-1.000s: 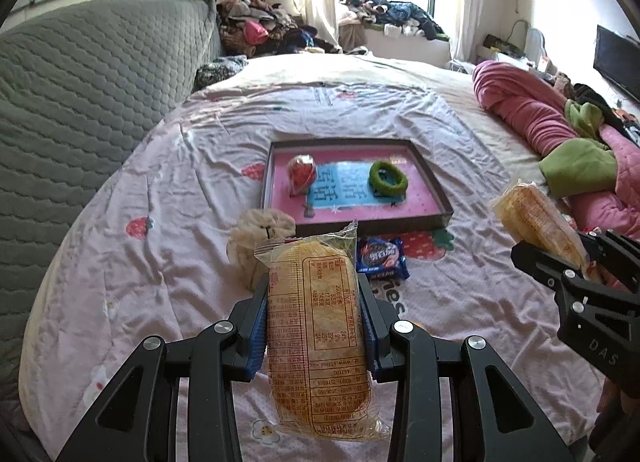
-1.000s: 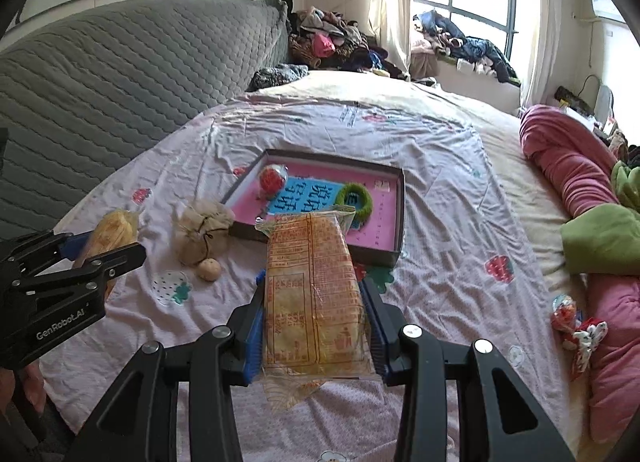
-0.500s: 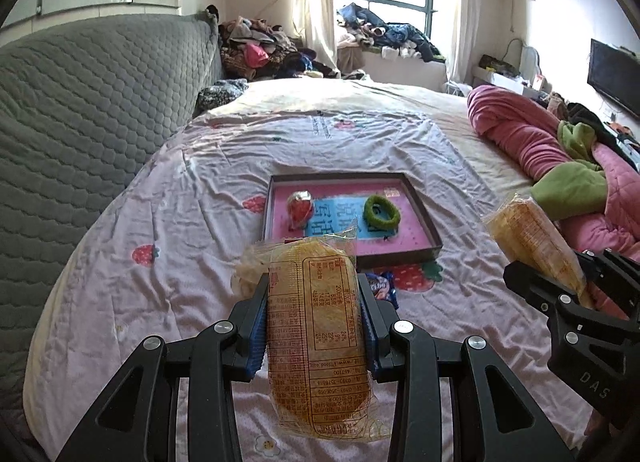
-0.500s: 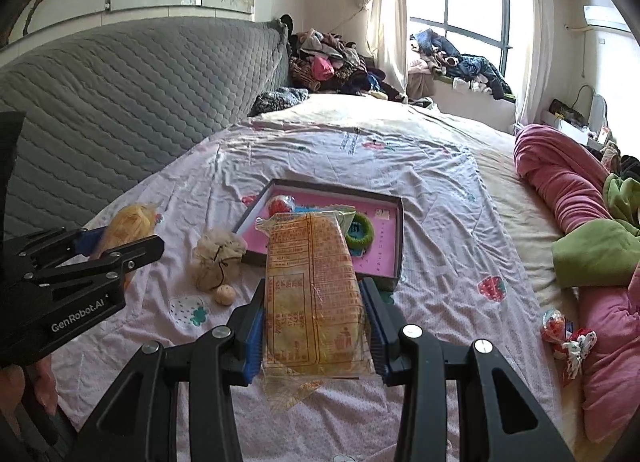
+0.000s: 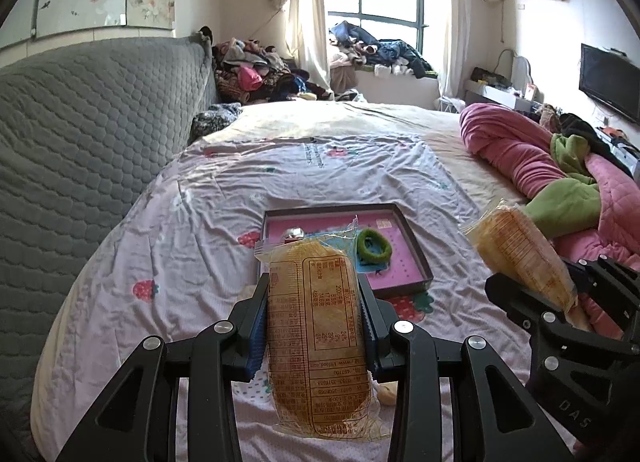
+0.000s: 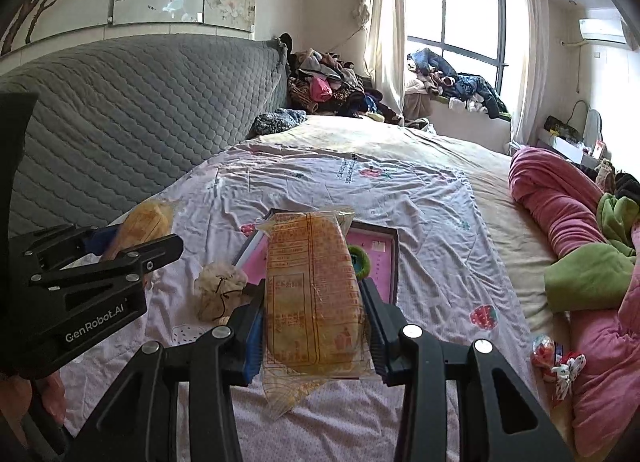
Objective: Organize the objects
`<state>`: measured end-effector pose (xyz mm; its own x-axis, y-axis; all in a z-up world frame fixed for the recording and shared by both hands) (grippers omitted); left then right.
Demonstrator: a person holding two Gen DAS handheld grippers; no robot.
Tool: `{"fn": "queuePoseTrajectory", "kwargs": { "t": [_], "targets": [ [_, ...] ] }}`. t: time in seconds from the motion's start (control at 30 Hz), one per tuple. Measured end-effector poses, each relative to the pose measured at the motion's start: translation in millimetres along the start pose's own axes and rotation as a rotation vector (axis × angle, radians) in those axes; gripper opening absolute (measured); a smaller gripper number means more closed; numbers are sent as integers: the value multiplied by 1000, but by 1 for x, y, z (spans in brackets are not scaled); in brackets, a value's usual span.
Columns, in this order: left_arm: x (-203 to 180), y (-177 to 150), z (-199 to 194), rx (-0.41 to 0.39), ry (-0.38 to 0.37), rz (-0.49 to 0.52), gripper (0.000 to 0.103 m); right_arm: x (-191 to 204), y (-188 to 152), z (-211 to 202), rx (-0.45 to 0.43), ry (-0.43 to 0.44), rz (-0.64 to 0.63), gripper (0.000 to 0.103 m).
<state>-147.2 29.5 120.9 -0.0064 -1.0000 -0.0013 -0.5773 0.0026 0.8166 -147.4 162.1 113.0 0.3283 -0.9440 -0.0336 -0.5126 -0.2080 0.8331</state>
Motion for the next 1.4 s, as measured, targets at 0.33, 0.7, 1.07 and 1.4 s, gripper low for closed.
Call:
{"fn": "queuePoseTrajectory", "kwargs": {
  "t": [0.33, 0.7, 1.07, 1.4],
  "targets": [
    [8, 13, 12, -12, 6, -8, 40, 1, 18, 6, -24, -2, -7, 43],
    [14, 22, 28, -9, 16, -14, 40, 1, 34, 14, -41, -6, -18, 43],
    [18, 25, 69, 20, 28, -7, 40, 1, 39, 42, -19, 16, -27, 43],
    [16, 16, 133, 64, 36, -7, 40, -10, 25, 108, 38, 36, 6, 43]
  ]
}}
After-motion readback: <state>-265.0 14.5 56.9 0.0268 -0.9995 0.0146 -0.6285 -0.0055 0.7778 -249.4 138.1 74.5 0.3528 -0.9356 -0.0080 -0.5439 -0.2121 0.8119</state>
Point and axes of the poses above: each gripper's, at about its wrist camera, not at the fingertips, and z roughly the way its jaws point, x to its left, y to its top, the point moved 8 cm from there along z, roughly the way its jaws point, and after that the axes turned 2 degrees about -x, right-handed, at the moved point
